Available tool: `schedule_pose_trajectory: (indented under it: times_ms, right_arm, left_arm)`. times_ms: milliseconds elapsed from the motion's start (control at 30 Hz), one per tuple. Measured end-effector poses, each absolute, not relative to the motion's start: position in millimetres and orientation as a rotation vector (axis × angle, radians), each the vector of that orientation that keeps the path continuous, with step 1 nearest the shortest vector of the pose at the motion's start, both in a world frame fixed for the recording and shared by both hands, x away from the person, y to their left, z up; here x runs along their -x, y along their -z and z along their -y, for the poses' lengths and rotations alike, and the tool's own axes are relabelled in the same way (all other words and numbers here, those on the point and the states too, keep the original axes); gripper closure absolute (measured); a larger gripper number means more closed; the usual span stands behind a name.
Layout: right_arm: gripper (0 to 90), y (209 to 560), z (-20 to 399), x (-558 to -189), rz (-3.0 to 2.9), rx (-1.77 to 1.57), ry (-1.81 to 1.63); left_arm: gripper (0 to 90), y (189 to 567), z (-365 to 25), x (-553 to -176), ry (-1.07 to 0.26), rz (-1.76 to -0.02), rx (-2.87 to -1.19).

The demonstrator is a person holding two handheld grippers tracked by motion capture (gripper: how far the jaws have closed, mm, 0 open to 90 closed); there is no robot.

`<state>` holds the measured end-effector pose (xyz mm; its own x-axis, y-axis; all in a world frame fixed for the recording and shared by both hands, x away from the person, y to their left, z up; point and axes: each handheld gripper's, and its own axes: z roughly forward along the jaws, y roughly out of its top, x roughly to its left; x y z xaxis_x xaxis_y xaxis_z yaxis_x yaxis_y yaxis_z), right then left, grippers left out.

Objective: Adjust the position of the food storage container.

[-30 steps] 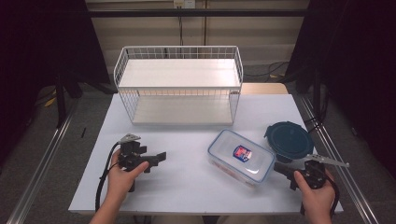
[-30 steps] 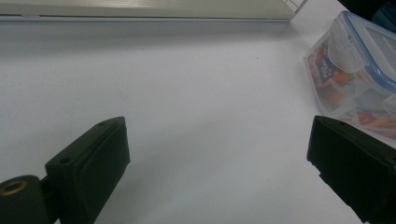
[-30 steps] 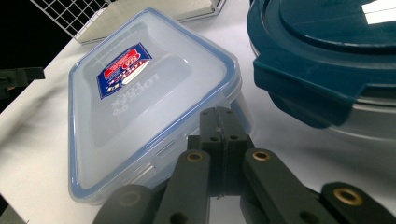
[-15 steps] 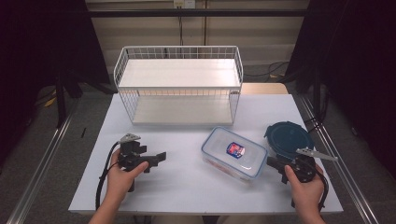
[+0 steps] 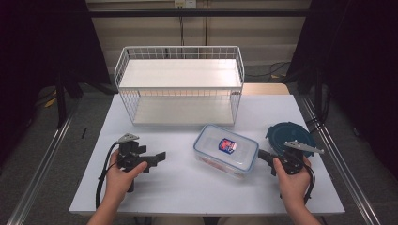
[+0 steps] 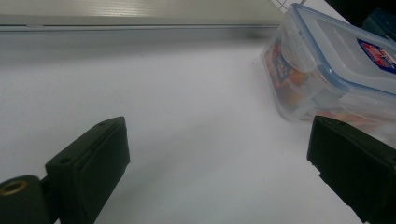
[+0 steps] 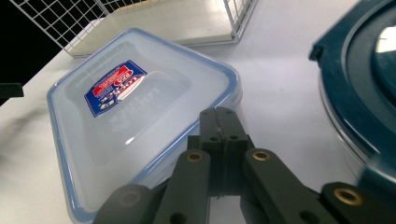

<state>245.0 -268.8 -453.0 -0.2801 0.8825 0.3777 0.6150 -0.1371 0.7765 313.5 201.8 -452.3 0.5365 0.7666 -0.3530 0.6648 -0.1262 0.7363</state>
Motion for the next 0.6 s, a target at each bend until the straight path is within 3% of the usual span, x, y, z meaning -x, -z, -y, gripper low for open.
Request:
schedule_pose_trajectory:
  times_ms: [600]
  right_arm:
    - [90.0, 457, 233, -281, -1.880, -1.638, -1.434]
  left_arm:
    - [6.0, 444, -208, -321, -0.126, -1.202, -1.764]
